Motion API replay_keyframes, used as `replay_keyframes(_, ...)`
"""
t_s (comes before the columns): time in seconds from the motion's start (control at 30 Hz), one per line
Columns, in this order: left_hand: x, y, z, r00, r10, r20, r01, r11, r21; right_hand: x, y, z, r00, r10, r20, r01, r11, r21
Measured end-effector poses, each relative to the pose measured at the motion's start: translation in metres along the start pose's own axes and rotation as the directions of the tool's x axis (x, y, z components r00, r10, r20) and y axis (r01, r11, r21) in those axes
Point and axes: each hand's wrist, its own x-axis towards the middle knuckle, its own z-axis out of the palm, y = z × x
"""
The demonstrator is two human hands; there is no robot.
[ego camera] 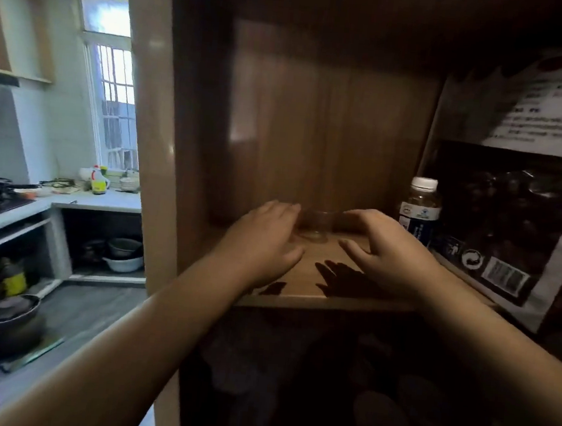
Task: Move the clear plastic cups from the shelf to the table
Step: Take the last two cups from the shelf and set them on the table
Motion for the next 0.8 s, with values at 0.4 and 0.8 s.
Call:
replay_keyframes(0.4,0.071,-0.016,0.051,0.990,-0.132,0.052,0.131,0.991,0.018,0.089,0.045,0.048,0.987,-0.085,0.133,0.083,0.996,0.027)
replay_keyframes(0.8,0.072,-0.008,0.048,0.995,-0.102,0.019,0.100,0.994,0.050,0.079,0.051,0.050,0.991,-0.091,0.099,0.092,0.996,0.001)
